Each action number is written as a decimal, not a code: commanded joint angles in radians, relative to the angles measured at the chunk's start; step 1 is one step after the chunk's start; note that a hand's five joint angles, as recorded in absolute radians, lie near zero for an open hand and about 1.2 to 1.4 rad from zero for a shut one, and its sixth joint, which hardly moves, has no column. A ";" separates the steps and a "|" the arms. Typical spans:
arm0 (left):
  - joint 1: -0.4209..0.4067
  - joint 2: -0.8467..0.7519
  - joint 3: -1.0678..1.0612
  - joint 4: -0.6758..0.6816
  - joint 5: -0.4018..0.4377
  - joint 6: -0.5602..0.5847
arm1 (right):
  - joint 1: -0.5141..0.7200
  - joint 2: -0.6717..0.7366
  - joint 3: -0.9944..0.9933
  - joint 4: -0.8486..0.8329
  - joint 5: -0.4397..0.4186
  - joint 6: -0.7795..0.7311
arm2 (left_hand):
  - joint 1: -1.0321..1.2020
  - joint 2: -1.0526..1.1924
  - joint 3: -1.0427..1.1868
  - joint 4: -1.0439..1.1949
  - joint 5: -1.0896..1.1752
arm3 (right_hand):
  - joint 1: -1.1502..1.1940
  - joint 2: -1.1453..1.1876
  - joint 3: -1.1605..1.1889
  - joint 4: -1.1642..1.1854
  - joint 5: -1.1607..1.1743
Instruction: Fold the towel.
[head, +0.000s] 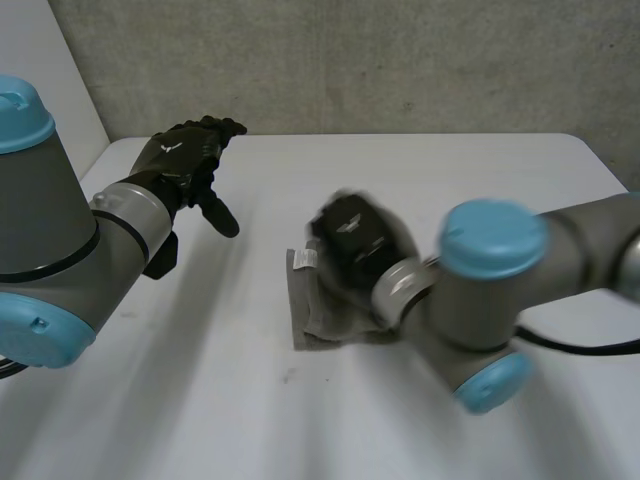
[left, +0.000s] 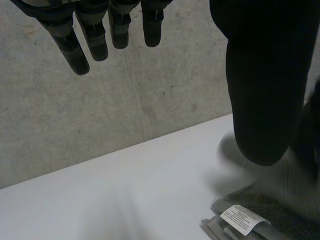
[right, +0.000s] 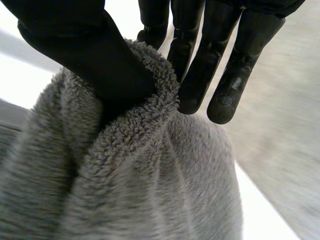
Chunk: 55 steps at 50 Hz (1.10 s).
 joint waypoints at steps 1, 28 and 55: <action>0.000 0.000 -0.003 0.001 0.002 0.003 | 0.097 0.089 -0.015 0.084 -0.033 -0.131 | -0.001 0.009 0.004 0.007 -0.030 | 0.015 0.186 0.182 0.180 0.189; -0.184 -0.280 0.106 0.038 -0.006 -0.005 | -0.239 -0.146 0.062 0.240 -0.063 0.448 | 0.015 0.025 0.020 0.022 -0.015 | -1.206 -1.035 -1.040 -1.042 -1.033; -0.203 -0.384 0.115 0.029 -0.113 -0.002 | -0.239 0.082 -0.135 0.380 -0.116 0.301 | 0.000 0.010 0.005 0.008 -0.029 | -1.206 -1.035 -1.040 -1.042 -1.033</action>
